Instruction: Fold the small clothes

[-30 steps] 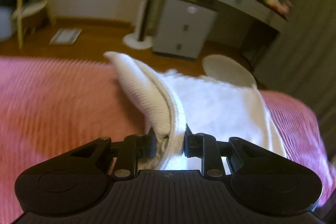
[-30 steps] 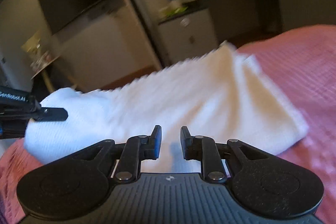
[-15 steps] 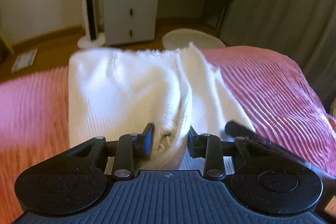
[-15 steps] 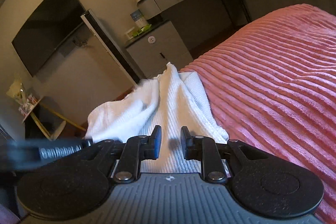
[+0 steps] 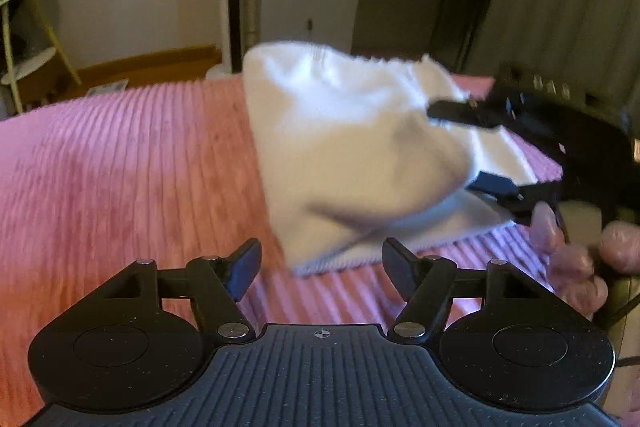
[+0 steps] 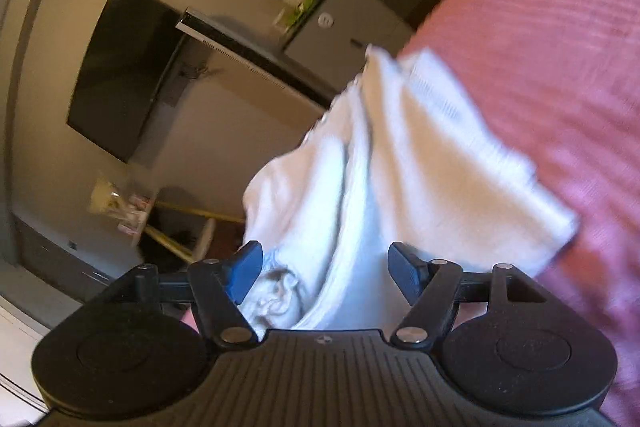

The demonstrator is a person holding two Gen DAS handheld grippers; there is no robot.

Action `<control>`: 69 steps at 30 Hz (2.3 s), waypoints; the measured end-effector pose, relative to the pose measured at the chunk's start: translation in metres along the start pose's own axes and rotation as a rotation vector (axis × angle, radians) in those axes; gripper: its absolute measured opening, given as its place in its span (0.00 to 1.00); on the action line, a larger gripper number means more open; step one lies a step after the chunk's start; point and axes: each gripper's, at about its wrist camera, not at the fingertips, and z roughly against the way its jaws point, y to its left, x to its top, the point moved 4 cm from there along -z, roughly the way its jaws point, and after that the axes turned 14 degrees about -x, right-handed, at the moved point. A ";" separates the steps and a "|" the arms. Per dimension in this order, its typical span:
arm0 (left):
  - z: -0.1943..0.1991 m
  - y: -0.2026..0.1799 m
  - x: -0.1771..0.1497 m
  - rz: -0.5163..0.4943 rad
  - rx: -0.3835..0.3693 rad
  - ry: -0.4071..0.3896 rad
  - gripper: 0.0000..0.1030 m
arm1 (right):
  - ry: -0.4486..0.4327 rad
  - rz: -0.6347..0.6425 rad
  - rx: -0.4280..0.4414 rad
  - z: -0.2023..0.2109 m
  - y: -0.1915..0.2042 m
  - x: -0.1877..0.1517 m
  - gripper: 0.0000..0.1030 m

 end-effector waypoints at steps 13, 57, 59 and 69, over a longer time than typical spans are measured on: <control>-0.025 0.022 -0.008 0.041 0.042 0.009 0.67 | -0.047 0.094 -0.010 -0.032 0.020 -0.007 0.23; -0.042 -0.020 0.004 0.036 -0.002 0.053 0.69 | -0.045 0.091 -0.175 0.039 -0.010 0.007 0.57; -0.042 -0.017 0.005 0.048 0.004 0.044 0.69 | -0.022 0.115 -0.210 0.030 -0.011 0.002 0.26; -0.028 0.006 0.008 0.125 -0.020 0.016 0.69 | -0.112 0.186 -0.293 0.042 -0.010 0.011 0.18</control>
